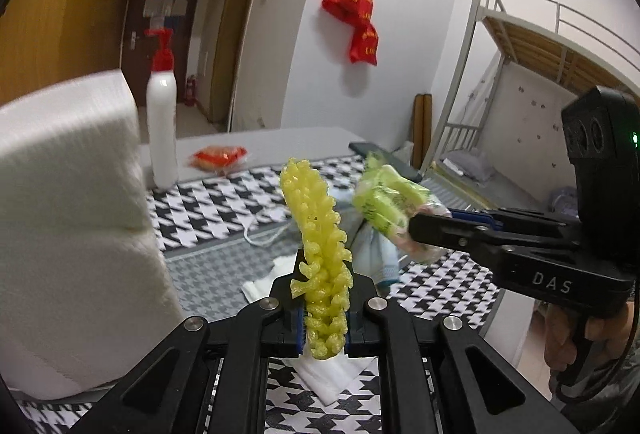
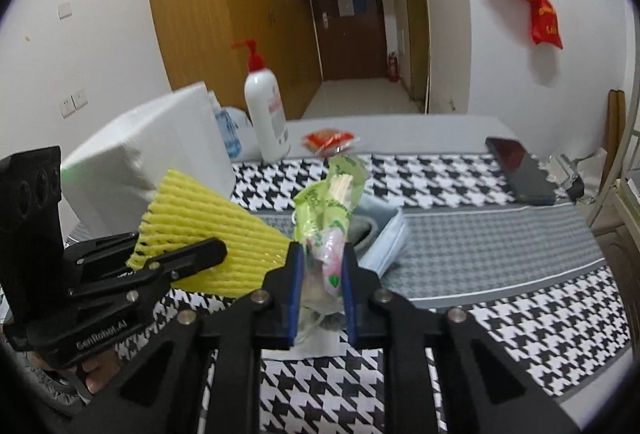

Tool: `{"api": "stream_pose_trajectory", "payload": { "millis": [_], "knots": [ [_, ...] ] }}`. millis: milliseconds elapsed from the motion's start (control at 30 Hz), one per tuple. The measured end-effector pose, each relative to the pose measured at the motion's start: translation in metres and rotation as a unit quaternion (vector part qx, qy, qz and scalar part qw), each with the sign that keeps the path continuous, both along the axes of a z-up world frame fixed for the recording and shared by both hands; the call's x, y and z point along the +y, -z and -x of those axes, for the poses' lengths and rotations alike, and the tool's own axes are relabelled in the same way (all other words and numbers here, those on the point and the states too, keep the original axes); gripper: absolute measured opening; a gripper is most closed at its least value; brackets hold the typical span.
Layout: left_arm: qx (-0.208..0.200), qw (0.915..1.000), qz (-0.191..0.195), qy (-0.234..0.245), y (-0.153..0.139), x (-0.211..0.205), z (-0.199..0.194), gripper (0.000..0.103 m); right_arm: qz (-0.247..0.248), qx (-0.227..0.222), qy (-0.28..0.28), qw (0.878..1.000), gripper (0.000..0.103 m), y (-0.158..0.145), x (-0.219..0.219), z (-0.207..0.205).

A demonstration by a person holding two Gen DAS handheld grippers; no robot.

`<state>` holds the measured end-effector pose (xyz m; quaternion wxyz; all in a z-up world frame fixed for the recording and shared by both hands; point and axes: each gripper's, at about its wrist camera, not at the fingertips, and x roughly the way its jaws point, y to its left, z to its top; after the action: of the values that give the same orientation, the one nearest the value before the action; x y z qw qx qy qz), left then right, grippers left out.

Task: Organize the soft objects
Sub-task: 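Grasp the green-wrapped packet with the right tool while the left tool lifts the foam net, then carry the foam net and green packet over the white foam box with both tools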

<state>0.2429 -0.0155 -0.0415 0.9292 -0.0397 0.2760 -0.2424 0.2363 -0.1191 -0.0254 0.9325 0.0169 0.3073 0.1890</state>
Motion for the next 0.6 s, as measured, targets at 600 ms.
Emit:
{"api": "stream_pose_trajectory", "payload": {
  "millis": [600],
  "knots": [
    [-0.091, 0.994, -0.036, -0.048, -0.051, 0.009, 0.073, 0.013, -0.029, -0.083, -0.002, 0.996, 0.022, -0.037, -0.014, 0.072]
  ]
}}
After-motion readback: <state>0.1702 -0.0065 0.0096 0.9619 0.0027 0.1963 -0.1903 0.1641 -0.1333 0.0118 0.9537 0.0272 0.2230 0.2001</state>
